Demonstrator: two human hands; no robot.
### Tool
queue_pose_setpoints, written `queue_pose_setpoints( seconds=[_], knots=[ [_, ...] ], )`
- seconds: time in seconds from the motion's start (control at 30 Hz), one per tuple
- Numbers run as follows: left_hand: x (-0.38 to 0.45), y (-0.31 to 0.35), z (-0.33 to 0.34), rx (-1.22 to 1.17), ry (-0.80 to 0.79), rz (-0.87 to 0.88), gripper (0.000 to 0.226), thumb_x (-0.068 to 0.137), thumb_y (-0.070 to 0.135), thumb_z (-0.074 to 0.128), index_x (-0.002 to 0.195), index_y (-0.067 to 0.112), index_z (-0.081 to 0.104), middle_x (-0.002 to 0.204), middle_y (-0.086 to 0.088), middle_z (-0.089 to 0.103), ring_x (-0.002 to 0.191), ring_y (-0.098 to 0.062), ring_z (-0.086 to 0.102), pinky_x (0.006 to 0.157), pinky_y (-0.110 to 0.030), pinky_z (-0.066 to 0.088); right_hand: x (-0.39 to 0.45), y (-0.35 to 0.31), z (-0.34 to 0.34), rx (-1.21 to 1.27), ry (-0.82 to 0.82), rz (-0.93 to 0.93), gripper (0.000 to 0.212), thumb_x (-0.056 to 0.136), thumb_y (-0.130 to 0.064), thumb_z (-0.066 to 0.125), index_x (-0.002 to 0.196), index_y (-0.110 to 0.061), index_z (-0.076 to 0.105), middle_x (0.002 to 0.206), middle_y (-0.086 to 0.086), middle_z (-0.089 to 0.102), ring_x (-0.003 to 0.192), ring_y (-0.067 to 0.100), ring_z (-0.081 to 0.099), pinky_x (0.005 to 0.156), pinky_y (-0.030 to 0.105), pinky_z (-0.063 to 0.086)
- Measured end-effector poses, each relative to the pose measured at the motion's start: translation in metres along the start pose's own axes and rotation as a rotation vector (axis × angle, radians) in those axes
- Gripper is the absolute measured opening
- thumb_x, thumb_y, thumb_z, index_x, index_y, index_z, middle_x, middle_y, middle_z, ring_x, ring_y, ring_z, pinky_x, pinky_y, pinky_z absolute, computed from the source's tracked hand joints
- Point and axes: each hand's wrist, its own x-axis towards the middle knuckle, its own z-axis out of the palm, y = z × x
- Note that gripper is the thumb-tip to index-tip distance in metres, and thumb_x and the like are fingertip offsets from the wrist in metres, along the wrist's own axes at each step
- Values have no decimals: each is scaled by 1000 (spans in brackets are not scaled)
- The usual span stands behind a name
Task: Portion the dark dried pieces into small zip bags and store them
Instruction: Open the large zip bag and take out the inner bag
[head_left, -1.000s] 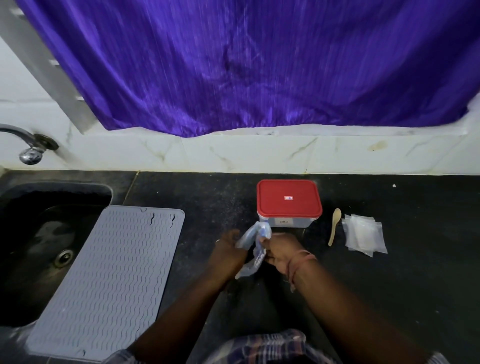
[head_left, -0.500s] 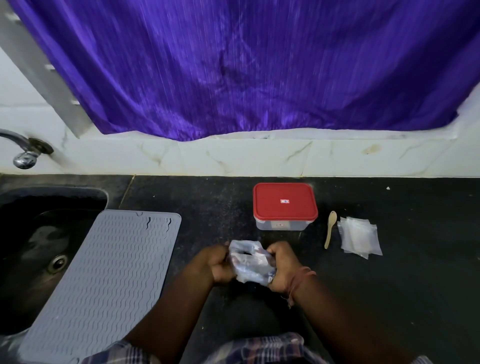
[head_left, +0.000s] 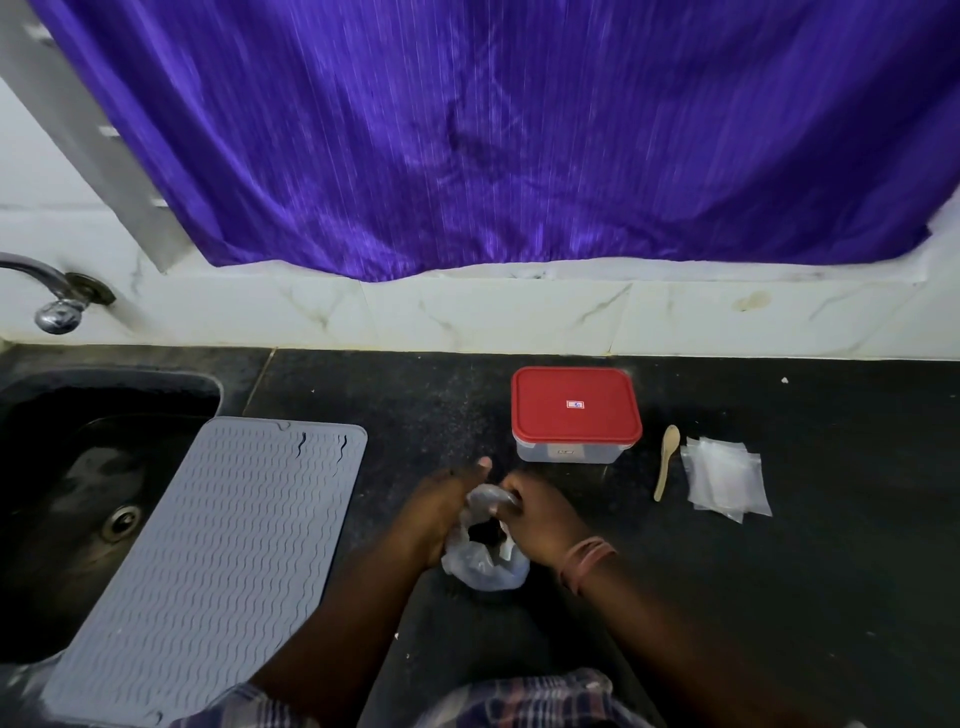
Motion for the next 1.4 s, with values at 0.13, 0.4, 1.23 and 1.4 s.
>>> queue_pose_setpoints(
  seconds=[0.13, 0.4, 1.23, 1.4],
  knots=[
    [-1, 0, -1, 690, 190, 2, 58, 70, 43, 85, 119, 20, 64, 117, -9, 66, 106, -25, 67, 89, -39, 59, 12, 9, -5, 220, 75, 227, 11, 93, -16, 63, 93, -19, 74, 87, -1, 73, 84, 13, 69, 74, 28, 54],
    [-9, -6, -13, 610, 150, -248, 47, 99, 43, 63, 122, 2, 63, 99, -14, 70, 70, -18, 67, 51, -25, 55, 10, 24, -23, 1017, -168, 461, 10, 96, 2, 58, 96, 2, 69, 82, 14, 72, 76, 23, 68, 70, 34, 60],
    [-16, -18, -6, 2, -98, -249, 13, 92, 0, 65, 102, 1, 73, 85, -14, 77, 66, -20, 74, 55, -28, 59, -3, 31, -22, 1139, -378, 656, 40, 89, -15, 39, 96, 3, 74, 89, 20, 71, 75, 32, 72, 65, 36, 60],
    [18, -42, -3, 361, 179, 59, 43, 64, 32, 73, 104, 18, 76, 93, -5, 79, 86, -19, 76, 82, -43, 63, 2, 17, 2, 805, -226, 494, 40, 87, -34, 66, 117, -7, 71, 106, 18, 75, 99, 35, 72, 90, 52, 58]
  ],
)
